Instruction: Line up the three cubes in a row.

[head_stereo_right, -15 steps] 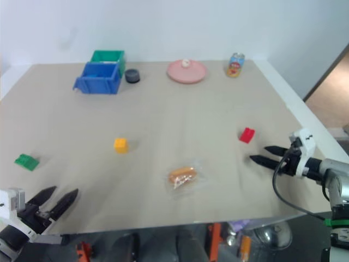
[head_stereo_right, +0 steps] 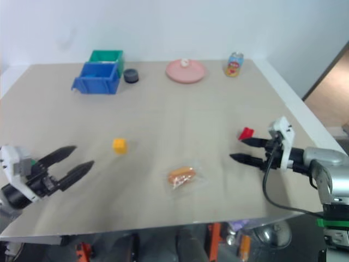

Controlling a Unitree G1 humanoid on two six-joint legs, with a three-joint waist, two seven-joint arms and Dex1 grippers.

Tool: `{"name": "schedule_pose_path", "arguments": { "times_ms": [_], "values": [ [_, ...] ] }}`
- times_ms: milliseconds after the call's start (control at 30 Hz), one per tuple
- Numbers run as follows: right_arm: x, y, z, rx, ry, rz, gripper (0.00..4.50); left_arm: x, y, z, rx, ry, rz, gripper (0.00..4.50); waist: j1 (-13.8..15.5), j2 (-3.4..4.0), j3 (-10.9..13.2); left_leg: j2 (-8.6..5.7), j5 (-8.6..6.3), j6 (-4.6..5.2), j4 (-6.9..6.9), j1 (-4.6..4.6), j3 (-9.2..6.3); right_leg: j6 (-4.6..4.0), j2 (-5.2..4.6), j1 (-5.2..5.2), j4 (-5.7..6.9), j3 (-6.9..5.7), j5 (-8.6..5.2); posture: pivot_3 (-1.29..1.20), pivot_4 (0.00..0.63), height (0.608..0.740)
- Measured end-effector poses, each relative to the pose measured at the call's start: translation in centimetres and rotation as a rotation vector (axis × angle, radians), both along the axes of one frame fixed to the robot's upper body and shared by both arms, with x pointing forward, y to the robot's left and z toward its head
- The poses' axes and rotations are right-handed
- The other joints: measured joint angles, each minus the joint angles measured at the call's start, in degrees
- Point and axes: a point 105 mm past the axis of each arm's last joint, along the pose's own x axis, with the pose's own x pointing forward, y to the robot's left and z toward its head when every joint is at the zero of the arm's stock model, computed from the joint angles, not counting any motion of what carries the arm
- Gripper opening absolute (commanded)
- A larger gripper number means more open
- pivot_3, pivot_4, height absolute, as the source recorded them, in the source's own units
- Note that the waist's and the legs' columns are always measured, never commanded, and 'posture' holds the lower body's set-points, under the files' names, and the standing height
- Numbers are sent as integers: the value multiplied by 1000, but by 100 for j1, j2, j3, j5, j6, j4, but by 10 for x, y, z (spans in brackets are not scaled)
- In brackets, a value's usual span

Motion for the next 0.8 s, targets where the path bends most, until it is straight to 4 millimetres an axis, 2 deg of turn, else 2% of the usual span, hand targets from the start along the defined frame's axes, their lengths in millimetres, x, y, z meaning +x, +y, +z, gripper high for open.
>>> {"name": "schedule_pose_path", "arguments": {
  "times_ms": [100, 200, 500, 800],
  "values": [
    [-11, 29, 13, -11, -13, 161, 4500, 6, -30, 5, 44, -17, -175, 4446, 5, 2, 1, 0, 0, 0, 0, 1, 0, 1, 0, 5, 0, 0, 0, 0, 150, 740],
    [-18, 49, 9, -37, 14, 282, 4500, 11, -48, -2, 51, 21, -292, 4446, 4, 1, 1, 0, -1, 1, 0, 1, 0, 3, 1, 4, -1, 0, -1, 0, 150, 740],
    [-13, 90, -6, -61, -3, 426, 4500, 25, -68, -4, 79, 8, -419, 4446, 12, 1, 2, 2, -1, 2, -1, -7, -9, 7, 7, 2, 0, -4, -1, 0, 150, 740],
    [-18, 108, -33, -150, 12, 507, 4500, 31, -78, 4, 59, -25, -449, 4446, 49, 1, 2, 2, -1, 2, 0, -4, -13, 10, 7, 7, 1, -8, 0, 0, 150, 740]
  ]
}}
